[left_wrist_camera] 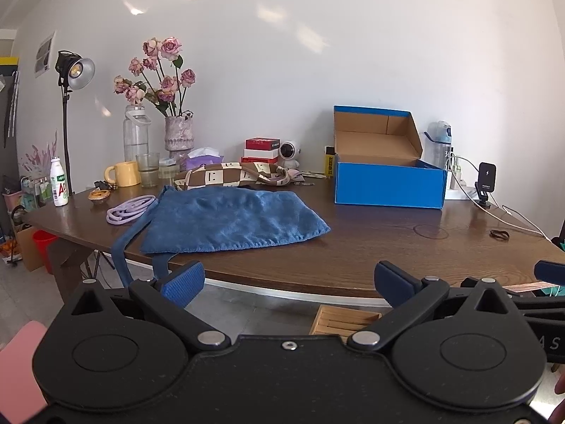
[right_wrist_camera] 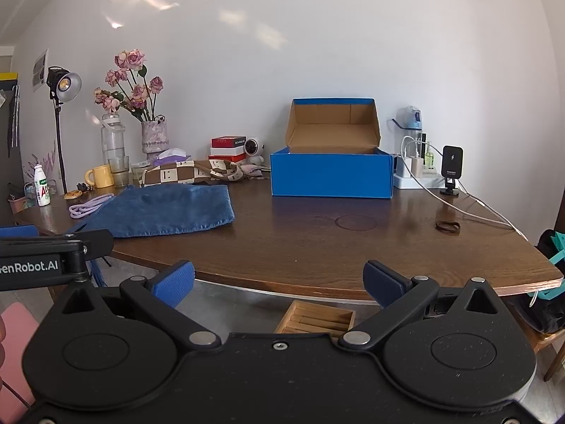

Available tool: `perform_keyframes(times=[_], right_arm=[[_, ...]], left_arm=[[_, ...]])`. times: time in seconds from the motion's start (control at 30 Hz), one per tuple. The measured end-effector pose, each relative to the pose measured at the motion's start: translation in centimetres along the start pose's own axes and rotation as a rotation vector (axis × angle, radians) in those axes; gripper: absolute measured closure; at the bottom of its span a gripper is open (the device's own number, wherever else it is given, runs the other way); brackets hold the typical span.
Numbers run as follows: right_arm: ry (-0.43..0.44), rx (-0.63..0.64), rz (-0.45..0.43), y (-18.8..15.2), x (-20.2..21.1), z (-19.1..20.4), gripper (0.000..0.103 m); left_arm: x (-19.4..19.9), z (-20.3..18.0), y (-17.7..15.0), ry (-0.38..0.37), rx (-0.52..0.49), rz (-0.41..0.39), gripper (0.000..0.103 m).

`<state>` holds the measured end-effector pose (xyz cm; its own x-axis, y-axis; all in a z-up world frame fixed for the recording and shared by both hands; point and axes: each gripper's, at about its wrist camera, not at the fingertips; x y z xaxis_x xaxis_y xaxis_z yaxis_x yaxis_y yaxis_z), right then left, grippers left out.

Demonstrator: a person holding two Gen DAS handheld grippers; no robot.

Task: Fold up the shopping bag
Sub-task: 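Move both grippers toward the blue fabric bag on the table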

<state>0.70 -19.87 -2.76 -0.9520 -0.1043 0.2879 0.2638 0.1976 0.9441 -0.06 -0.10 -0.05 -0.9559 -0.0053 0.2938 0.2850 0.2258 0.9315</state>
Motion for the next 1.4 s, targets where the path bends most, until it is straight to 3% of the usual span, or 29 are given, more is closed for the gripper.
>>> perform_keyframes(times=[0.27, 0.5, 0.73, 1.4], right_arm=[[0.012, -0.017, 0.012, 0.0, -0.2, -0.2, 0.000], [0.022, -0.014, 0.044, 0.1, -1.3, -0.3, 0.000], [0.030, -0.016, 0.042, 0.2, -2.7, -0.5, 0.000], [0.075, -0.041, 0.081, 1.2, -7.2, -1.5, 0.000]], left_arm=[[0.7, -0.7, -0.9, 0.018, -0.025, -0.010, 0.000], [-1.2, 0.2, -0.3, 0.042, -0.010, 0.037, 0.000], [-2.2, 0.0, -0.1, 0.055, -0.032, 0.013, 0.000], [-7.1, -0.2, 1.4, 0.117, -0.009, 0.080, 0.000]])
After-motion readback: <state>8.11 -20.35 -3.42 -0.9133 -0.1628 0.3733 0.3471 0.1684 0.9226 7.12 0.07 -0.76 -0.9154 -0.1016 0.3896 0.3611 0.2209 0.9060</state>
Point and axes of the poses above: each gripper's, at about its wrist camera, not at the fingertips, and x roughly against the way its jaws point, z to its left, y to its top, and after that the axes turned 13 degrees about x, right-handed
